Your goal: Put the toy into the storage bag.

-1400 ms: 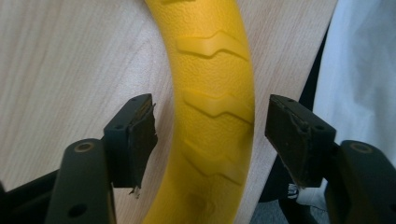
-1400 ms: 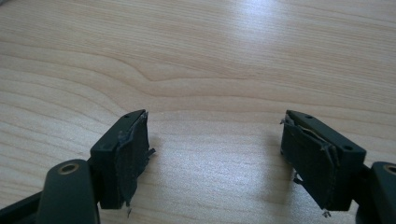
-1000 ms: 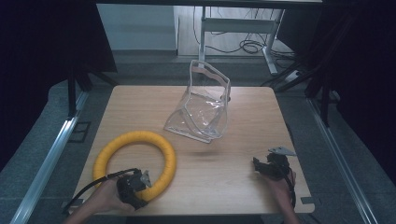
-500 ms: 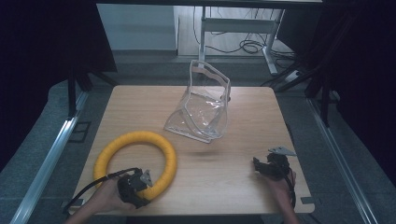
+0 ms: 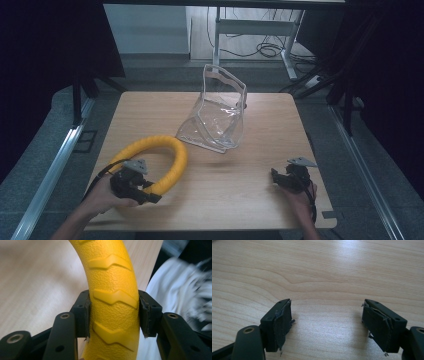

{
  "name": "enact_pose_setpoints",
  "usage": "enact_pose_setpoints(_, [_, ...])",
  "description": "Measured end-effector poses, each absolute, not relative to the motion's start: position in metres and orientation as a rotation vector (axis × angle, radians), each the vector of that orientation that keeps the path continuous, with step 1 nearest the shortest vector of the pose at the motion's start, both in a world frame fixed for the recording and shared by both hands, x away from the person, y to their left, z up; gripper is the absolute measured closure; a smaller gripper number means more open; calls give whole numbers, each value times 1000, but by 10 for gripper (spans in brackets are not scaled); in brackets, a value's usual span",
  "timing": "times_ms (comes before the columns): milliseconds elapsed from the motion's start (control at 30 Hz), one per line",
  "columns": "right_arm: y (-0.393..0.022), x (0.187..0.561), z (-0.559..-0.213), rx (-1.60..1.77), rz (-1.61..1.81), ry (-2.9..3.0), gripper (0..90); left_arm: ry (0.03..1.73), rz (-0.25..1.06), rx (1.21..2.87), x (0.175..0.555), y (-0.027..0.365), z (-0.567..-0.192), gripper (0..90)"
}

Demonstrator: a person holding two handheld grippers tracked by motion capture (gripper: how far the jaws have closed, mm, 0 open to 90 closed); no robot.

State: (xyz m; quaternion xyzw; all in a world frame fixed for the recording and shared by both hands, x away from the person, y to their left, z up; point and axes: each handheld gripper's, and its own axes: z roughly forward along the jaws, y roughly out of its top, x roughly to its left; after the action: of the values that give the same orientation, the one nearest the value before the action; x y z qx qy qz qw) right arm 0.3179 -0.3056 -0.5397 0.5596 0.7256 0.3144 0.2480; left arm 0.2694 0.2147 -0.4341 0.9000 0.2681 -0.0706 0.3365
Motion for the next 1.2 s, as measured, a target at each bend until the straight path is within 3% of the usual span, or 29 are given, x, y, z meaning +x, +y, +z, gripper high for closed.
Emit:
enact_pose_setpoints(200, [-306,318,-540,1523,857,1978,241,716,-195,2216,275,233,-420,517])
enact_pose_setpoints(1200, [-306,318,-540,1528,858,1977,243,686,-99,1900,275,278,-368,519])
